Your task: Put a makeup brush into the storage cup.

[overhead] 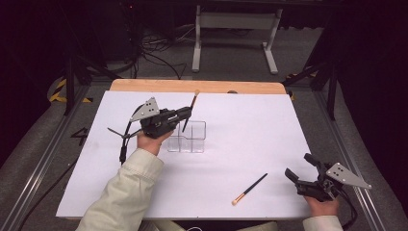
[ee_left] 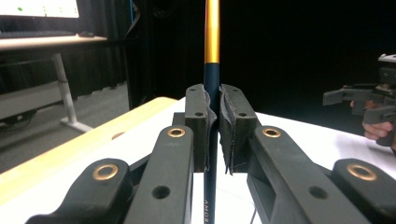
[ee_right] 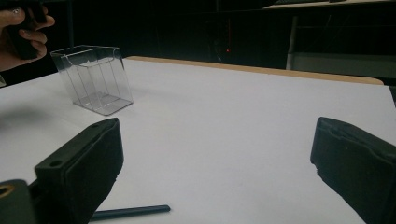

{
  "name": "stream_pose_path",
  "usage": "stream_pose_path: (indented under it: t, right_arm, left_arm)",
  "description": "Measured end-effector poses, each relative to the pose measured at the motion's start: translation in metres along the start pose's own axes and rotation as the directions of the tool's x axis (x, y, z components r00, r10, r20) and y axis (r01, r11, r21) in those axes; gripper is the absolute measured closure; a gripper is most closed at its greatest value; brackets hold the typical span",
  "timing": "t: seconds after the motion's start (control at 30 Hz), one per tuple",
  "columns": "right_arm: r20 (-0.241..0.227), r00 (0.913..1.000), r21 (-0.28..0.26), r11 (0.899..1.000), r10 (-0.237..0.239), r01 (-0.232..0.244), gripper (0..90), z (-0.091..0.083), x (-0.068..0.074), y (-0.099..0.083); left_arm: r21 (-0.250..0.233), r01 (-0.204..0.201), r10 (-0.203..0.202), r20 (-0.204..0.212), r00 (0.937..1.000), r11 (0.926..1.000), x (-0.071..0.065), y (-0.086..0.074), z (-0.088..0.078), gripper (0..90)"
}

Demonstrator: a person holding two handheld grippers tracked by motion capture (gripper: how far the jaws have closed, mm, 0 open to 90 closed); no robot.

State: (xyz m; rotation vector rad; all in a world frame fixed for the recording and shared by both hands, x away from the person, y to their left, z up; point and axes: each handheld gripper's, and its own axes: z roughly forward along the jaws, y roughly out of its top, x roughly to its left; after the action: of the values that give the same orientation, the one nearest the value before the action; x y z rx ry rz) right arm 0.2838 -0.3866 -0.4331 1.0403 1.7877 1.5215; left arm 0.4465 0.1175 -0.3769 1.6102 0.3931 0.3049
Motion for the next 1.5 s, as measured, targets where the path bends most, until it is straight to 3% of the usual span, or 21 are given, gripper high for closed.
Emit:
stream_pose_path:
  t: [0.1,0.43,1.27,1.5]
  right_arm:
    - [0.000,1.0000,-0.001,1.000,-0.002,0.002,2.9,0.000,0.000,0.000]
    - [-0.004,1.0000,0.001,1.000,-0.004,0.004,2.9,0.001,0.000,0.000]
    - [-0.020,0.9998,0.005,1.000,-0.001,0.001,3.0,0.005,0.000,0.000]
    - [-0.022,0.9998,0.004,1.000,-0.002,0.002,3.0,0.006,0.000,0.001]
  left_arm:
    - [0.003,0.019,-0.019,0.023,0.9996,0.9998,0.003,-0.005,0.001,82.4]
    - [0.043,0.041,-0.042,0.023,0.9988,0.9982,0.010,-0.016,0.002,82.4]
    - [0.111,0.037,-0.042,0.045,0.9981,0.9931,0.010,-0.025,0.005,82.3]
    - [0.138,0.052,-0.058,0.045,0.9973,0.9891,0.009,-0.025,0.005,81.4]
